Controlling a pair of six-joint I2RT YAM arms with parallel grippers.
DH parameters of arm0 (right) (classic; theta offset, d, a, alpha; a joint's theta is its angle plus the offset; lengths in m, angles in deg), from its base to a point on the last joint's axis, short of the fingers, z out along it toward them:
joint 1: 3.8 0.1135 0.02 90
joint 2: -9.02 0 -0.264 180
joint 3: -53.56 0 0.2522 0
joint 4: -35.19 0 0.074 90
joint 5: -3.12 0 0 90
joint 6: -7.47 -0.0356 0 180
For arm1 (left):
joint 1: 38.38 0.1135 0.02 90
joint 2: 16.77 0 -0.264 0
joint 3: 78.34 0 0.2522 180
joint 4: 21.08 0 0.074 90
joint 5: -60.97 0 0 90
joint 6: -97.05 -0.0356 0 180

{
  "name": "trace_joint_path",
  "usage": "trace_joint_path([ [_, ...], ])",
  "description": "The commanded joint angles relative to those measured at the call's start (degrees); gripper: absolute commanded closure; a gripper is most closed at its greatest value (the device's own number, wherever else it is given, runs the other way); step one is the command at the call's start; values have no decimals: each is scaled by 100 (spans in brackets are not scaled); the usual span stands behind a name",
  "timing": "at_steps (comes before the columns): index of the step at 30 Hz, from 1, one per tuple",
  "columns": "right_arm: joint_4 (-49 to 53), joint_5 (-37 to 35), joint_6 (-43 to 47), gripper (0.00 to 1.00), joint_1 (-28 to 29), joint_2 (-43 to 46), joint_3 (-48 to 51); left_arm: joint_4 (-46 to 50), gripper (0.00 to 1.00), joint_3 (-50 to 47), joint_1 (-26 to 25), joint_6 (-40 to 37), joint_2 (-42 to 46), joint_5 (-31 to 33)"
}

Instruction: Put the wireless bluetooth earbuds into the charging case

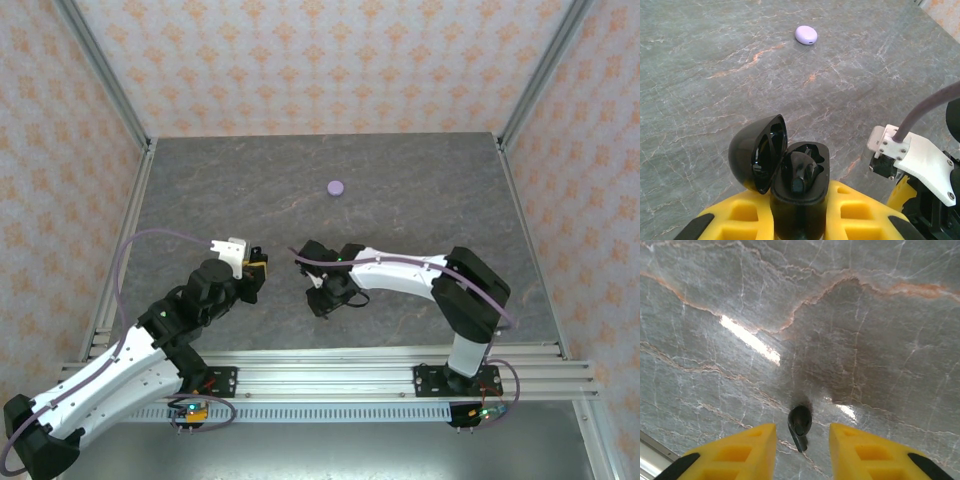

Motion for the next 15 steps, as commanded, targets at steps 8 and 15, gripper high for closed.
trace_joint_path([
  [8,421,102,269,67,80,-373,-330,139,82,63,-36,82,53,137],
  [15,436,47,249,69,88,-549,-403,134,82,72,-37,82,47,102],
])
